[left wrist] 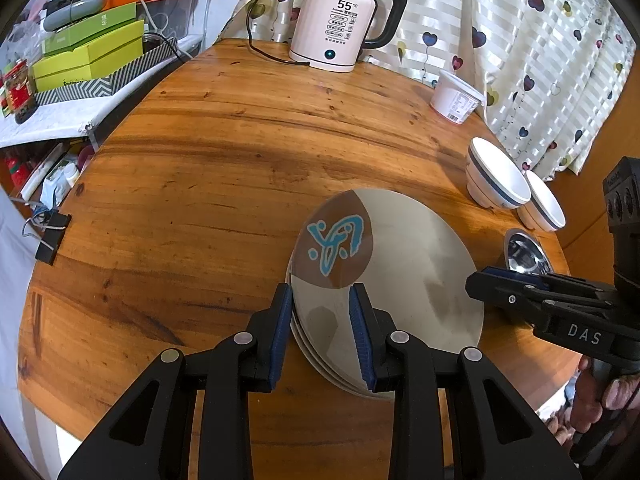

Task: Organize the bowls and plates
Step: 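Settle the beige plate on the stack and open the left tool, then move the open left tool toward the white bowls beside the steel bowl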

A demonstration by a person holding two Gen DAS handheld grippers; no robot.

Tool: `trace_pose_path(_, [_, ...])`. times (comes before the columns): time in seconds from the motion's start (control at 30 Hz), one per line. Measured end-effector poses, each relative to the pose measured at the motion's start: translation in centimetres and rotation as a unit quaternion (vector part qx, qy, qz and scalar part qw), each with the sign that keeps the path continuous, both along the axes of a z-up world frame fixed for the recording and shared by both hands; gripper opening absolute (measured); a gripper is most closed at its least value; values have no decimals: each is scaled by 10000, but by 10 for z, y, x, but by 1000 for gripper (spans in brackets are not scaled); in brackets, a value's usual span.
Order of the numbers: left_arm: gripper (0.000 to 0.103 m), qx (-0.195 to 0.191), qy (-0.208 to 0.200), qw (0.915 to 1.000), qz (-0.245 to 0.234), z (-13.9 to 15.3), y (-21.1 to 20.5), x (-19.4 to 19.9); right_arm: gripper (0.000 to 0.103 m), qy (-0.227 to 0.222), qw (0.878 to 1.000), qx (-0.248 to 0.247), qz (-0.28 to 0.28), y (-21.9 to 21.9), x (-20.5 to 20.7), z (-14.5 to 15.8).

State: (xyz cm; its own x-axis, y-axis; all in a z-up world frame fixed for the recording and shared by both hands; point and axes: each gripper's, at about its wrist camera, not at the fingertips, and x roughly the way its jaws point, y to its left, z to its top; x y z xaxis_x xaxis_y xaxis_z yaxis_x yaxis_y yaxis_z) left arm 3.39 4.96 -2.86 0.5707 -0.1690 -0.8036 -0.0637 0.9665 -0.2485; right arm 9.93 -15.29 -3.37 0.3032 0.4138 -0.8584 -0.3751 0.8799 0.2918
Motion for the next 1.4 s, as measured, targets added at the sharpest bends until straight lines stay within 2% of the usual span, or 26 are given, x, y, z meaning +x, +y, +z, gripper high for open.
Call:
trace_pose_path(0.27, [30, -11, -60, 10000, 38, 3, -1, -2, 26, -39, 10000, 25, -18, -3, 0, 3])
trace_pose_path(0.9, [30, 207, -443, 9987, -159, 40, -20, -2, 29, -657, 9968, 459, 66, -28, -12, 45])
trace_pose_path(1.03, [30, 213, -471, 9984, -235, 43, -26, -1, 33, -703, 9964, 463, 49, -33, -15, 48])
trace_pose_path(1.4, [30, 272, -524, 9974, -414, 52, -39, 7, 34, -724, 9960, 514, -21, -46, -17, 54])
